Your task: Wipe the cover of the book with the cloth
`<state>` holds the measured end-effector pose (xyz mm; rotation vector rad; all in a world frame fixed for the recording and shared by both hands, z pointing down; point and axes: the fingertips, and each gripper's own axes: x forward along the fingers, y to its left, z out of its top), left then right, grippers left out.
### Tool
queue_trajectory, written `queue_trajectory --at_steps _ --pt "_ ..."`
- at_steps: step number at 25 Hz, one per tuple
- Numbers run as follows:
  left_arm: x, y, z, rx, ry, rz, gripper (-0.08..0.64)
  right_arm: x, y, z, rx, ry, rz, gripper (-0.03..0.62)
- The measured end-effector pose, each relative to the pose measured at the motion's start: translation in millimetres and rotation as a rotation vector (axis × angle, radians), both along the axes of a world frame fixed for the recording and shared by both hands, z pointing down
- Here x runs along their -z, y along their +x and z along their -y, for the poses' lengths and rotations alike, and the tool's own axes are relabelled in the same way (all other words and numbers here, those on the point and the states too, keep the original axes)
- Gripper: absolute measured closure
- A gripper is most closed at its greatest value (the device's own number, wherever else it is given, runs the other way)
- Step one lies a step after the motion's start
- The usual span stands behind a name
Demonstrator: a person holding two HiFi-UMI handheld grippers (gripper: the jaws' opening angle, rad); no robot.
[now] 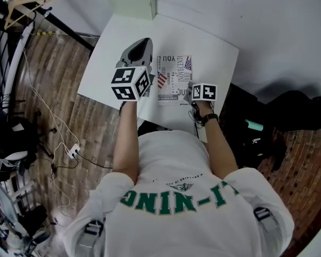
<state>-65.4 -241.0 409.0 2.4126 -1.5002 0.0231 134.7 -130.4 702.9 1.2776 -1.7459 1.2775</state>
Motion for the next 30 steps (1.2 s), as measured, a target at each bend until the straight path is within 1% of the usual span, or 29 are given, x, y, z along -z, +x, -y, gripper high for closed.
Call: queue_trajectory --at_steps 2,4,8,10,13,16,18,20,24,28,30 --pt "0 -4 -1 0.007 0.000 0.004 0.546 1 -8 2 0.014 0.004 -0.006 0.554" --pt "0 -10 -1 0.018 -0.002 0.006 0.546 4 -30 0 0.053 -0.001 0.032 0.554" --pt "-2 -26 -6 0.051 -0.009 0.010 0.546 9 -97 -17 0.217 -0.022 0.118 0.554" --pt "-5 -34 -7 0.072 -0.014 0.009 0.546 7 -127 -26 0.291 -0.035 0.138 0.554" --pt "-8 -45 -10 0.096 -0.018 0.007 0.546 0 -157 -37 0.375 -0.039 0.127 0.554" --pt "-8 -52 -14 0.107 -0.019 0.005 0.546 -4 -166 -41 0.417 -0.036 0.103 0.554" --pt "-6 -55 -14 0.111 -0.015 0.003 0.546 -3 -161 -42 0.432 -0.037 0.088 0.554" --pt "-4 -55 -14 0.114 -0.009 -0.001 0.546 -3 -146 -43 0.423 -0.038 0.073 0.554" --pt "-2 -51 -13 0.102 -0.003 -0.010 0.546 -3 -96 -44 0.305 -0.034 0.069 0.554" --pt "-6 -39 -13 0.079 -0.006 -0.014 0.546 -2 -37 -43 0.184 -0.013 0.024 0.554" --pt "-6 -33 -12 0.063 -0.006 -0.014 0.546 -1 -19 -40 0.142 -0.006 0.020 0.554"
